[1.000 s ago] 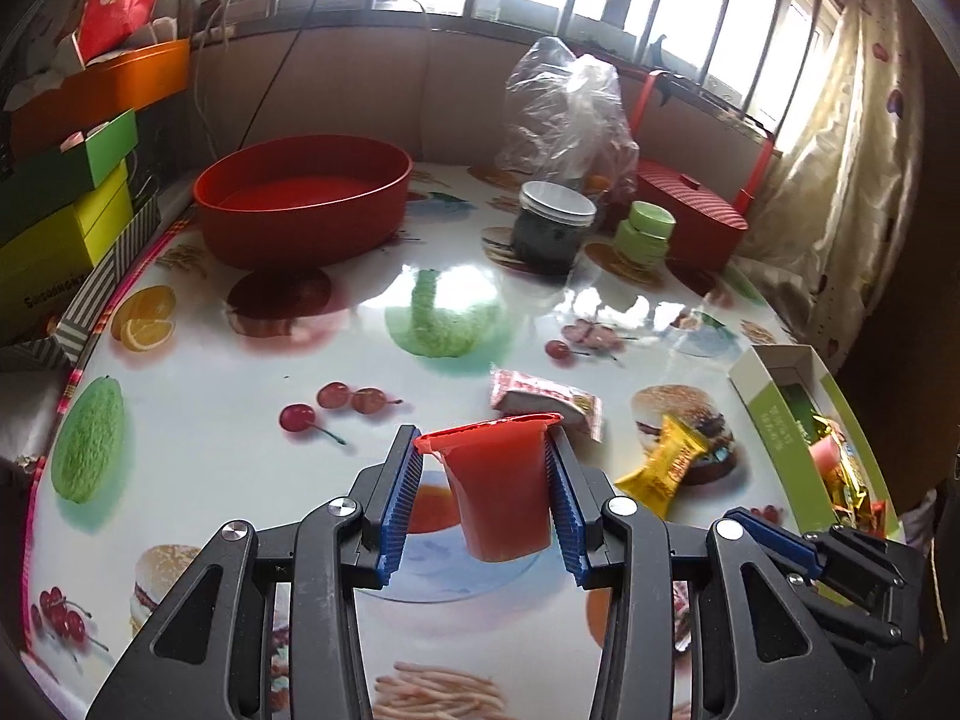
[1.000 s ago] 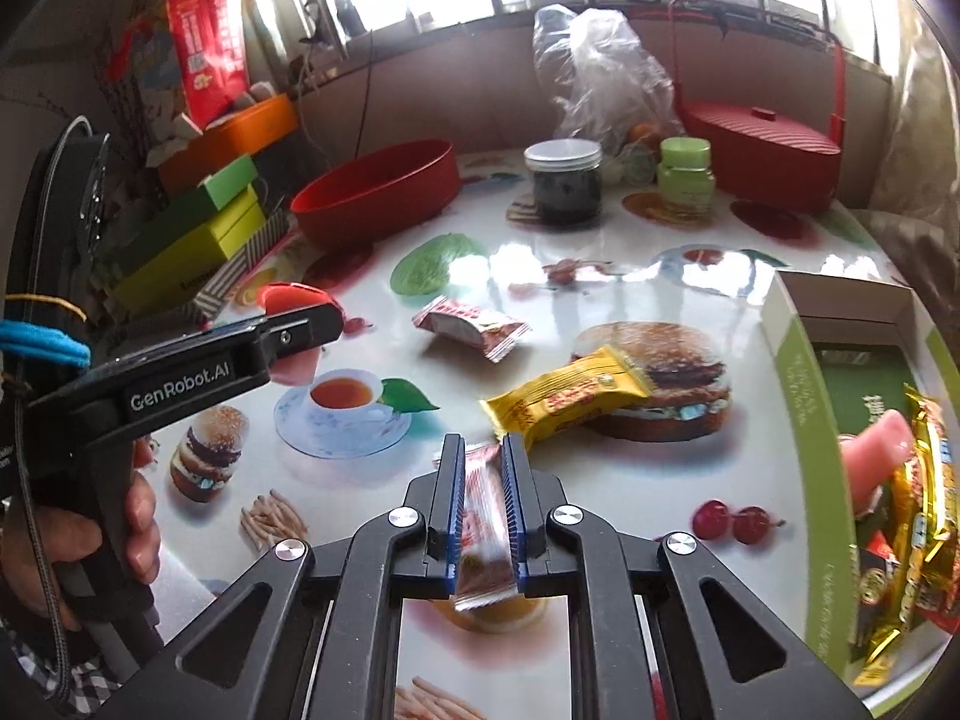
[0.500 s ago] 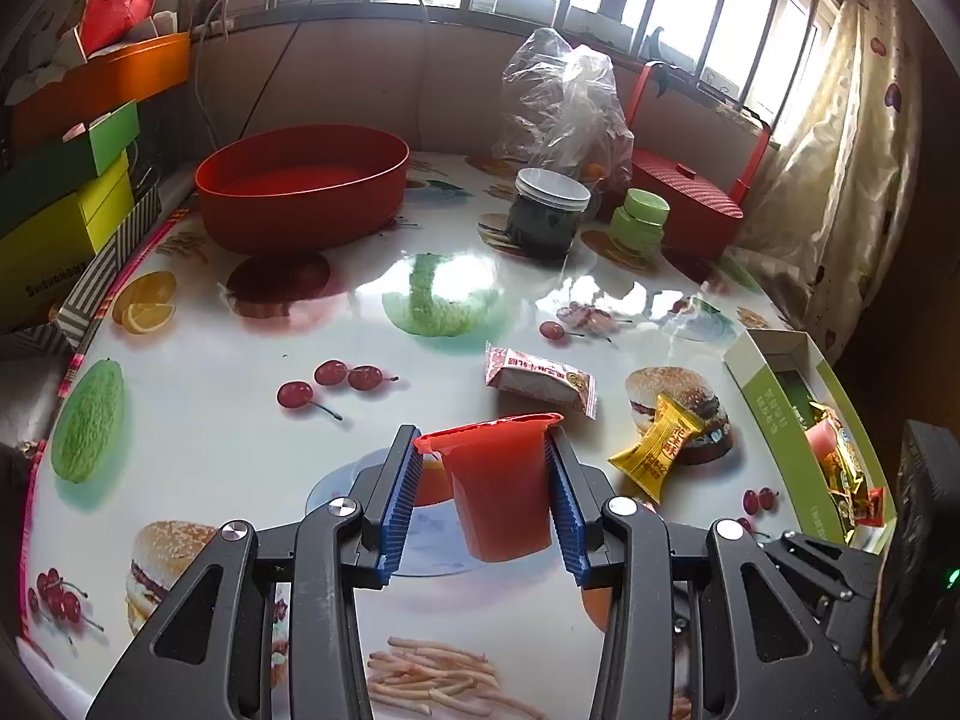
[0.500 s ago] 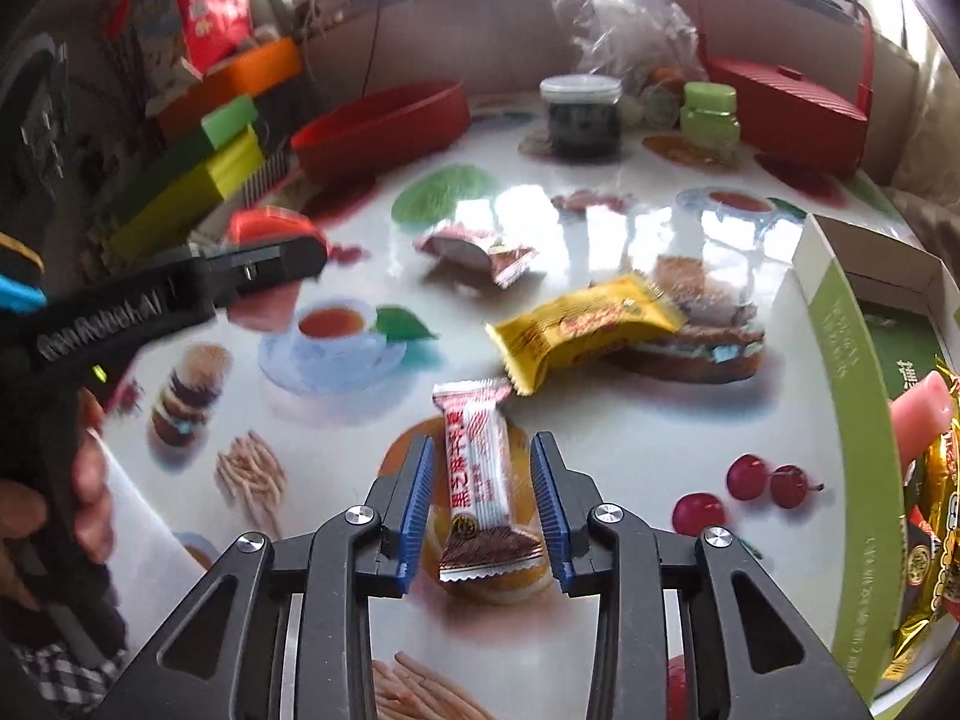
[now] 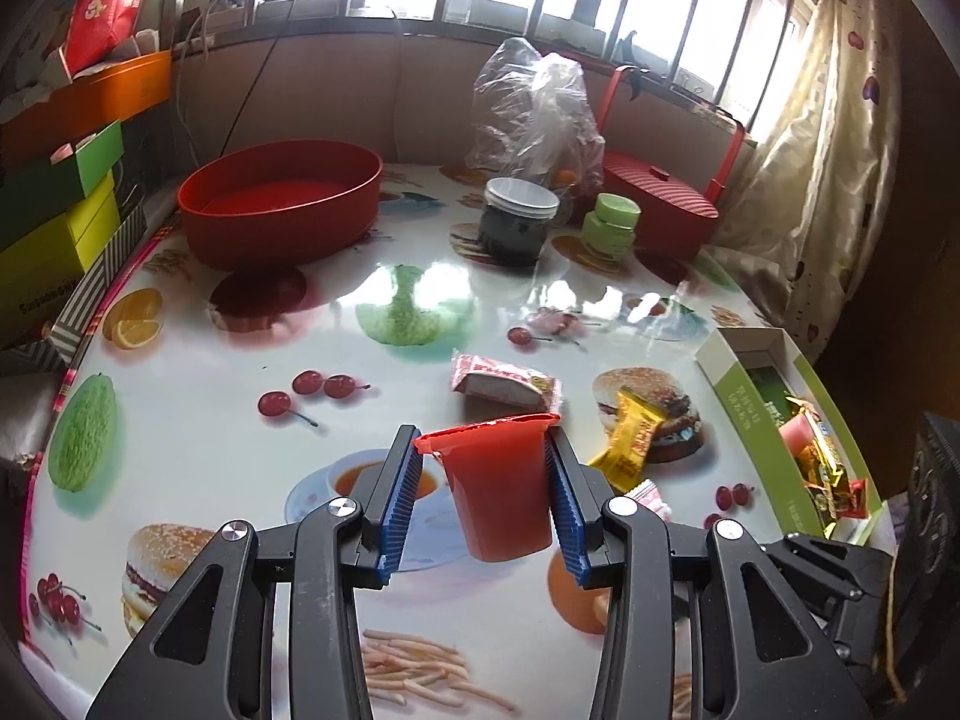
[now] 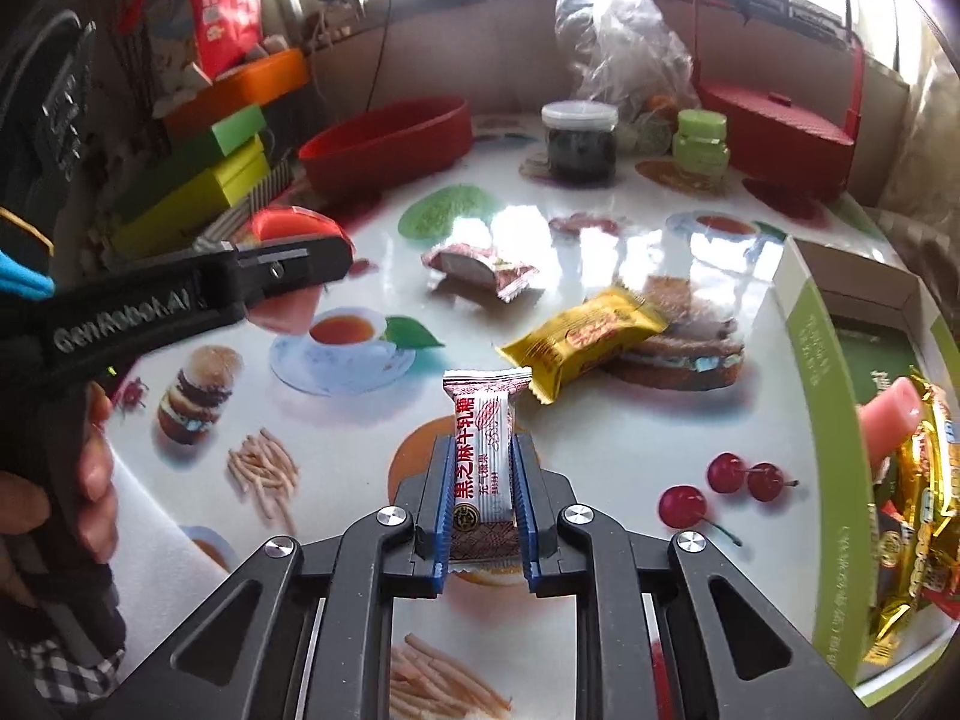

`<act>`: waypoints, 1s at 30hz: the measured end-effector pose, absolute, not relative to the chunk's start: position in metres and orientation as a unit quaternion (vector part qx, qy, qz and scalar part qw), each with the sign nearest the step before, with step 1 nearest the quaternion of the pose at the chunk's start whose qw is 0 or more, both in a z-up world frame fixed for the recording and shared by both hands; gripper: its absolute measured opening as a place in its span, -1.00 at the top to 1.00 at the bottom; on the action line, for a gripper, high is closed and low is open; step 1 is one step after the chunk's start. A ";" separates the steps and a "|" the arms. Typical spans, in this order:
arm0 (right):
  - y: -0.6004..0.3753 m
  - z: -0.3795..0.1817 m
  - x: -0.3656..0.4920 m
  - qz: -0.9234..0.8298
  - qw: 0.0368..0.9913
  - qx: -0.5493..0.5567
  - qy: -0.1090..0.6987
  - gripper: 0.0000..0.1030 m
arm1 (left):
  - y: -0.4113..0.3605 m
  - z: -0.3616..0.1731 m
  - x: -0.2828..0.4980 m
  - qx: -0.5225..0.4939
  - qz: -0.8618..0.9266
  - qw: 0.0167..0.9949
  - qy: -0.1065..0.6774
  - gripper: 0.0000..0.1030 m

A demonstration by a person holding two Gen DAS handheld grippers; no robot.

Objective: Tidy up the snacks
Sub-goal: 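Carry the red-and-white packet and pink jelly cup over the green box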

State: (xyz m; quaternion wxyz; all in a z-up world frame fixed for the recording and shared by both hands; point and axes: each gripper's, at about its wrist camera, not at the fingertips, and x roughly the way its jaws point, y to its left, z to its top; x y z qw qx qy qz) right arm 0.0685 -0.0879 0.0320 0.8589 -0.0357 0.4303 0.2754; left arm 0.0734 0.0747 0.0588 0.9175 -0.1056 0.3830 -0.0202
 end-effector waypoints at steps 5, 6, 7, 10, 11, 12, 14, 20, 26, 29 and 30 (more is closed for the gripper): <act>-0.102 0.048 0.063 0.264 0.871 -0.019 0.414 0.67 | 0.062 0.065 0.071 -0.095 -0.033 0.920 0.380 0.18; -0.105 0.051 0.062 0.262 0.873 -0.016 0.411 0.67 | 0.060 0.066 0.071 -0.095 -0.036 0.920 0.380 0.18; -0.109 0.053 0.061 0.260 0.875 -0.013 0.409 0.67 | 0.057 0.067 0.071 -0.093 -0.040 0.920 0.380 0.18; -0.120 0.062 0.058 0.248 0.882 -0.009 0.400 0.67 | 0.047 0.070 0.069 -0.087 -0.050 0.920 0.378 0.18; -0.124 0.064 0.057 0.244 0.885 -0.007 0.397 0.67 | 0.043 0.072 0.068 -0.084 -0.056 0.920 0.378 0.18; -0.127 0.065 0.057 0.240 0.886 -0.005 0.396 0.67 | 0.039 0.073 0.068 -0.082 -0.059 0.920 0.377 0.18; -0.136 0.068 0.056 0.232 0.890 0.001 0.393 0.67 | 0.032 0.074 0.068 -0.078 -0.067 0.920 0.378 0.18; -0.161 0.074 0.054 0.203 0.899 0.013 0.387 0.67 | 0.013 0.079 0.070 -0.067 -0.086 0.920 0.376 0.18; -0.182 0.078 0.052 0.178 0.907 0.020 0.381 0.67 | -0.010 0.084 0.073 -0.056 -0.110 0.920 0.373 0.18; -0.193 0.079 0.050 0.166 0.911 0.024 0.377 0.67 | -0.021 0.086 0.074 -0.050 -0.125 0.919 0.371 0.18; -0.195 0.079 0.050 0.163 0.912 0.025 0.376 0.67 | -0.024 0.087 0.074 -0.049 -0.128 0.919 0.370 0.18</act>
